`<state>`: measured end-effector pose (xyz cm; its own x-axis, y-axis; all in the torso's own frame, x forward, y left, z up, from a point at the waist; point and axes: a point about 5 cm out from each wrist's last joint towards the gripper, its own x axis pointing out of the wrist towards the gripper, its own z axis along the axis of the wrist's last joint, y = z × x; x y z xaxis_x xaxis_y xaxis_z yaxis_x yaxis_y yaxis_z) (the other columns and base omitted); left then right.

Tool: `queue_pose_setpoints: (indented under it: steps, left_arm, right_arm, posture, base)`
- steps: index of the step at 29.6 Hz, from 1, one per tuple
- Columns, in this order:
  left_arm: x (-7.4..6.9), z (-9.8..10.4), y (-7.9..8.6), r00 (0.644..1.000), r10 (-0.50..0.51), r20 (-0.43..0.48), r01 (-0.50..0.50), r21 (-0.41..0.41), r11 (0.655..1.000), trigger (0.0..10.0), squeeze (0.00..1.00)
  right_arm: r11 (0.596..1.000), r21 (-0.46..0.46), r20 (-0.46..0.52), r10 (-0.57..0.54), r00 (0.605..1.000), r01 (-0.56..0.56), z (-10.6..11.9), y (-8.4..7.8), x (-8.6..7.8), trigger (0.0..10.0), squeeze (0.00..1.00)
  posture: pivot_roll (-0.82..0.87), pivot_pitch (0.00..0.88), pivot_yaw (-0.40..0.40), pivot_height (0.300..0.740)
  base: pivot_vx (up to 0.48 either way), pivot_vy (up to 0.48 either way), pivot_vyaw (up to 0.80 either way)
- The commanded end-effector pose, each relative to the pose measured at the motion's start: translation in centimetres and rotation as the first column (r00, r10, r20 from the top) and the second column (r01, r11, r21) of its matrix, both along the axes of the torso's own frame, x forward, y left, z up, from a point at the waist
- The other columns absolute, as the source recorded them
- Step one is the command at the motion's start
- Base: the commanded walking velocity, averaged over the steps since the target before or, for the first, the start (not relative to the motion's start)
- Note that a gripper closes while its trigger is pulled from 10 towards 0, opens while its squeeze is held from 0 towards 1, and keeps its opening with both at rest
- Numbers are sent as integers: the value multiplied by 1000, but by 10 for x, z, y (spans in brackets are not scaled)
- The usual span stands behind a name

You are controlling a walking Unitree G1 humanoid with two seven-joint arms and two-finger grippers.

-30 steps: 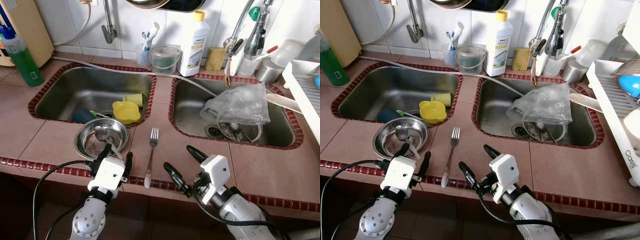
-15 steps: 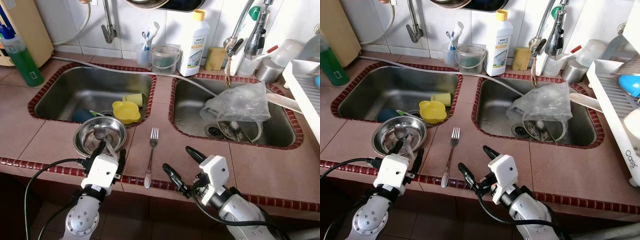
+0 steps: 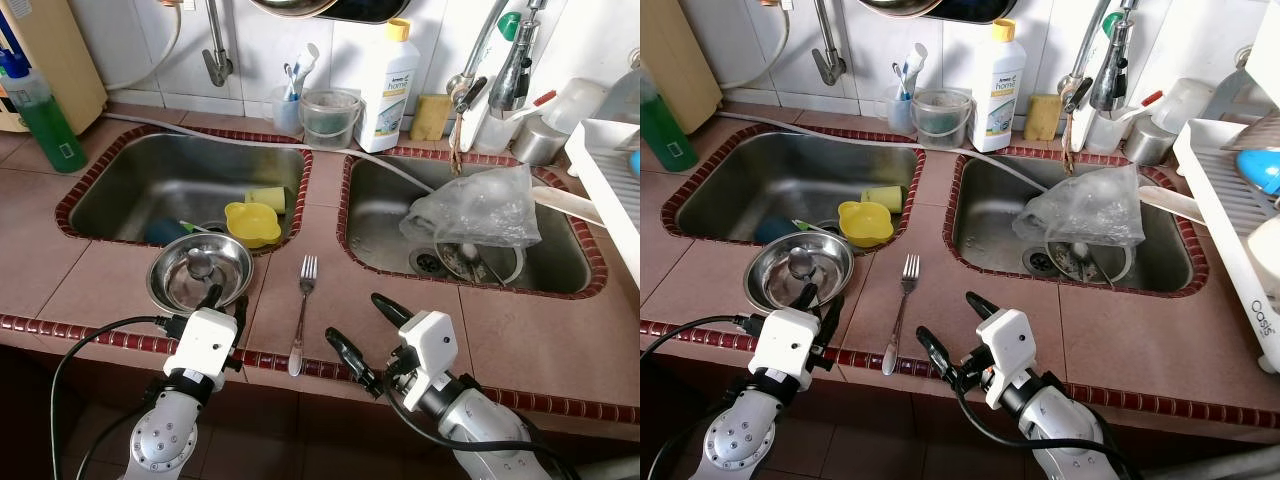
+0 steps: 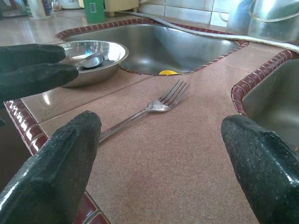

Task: Kitchen organization

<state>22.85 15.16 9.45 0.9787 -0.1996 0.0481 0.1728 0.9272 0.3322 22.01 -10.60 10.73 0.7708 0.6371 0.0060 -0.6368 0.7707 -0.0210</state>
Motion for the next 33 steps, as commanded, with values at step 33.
queue_pose_setpoints:
  steps: [33]
  left_arm:
    - [0,11,4,1000,-8,17,10,-105,994,0,0]
  right_arm:
    - [999,11,22,30,999,-30,7,4,0,10000,0]
  posture:
    - [-36,93,-28,740]
  base:
    - [0,0,0]
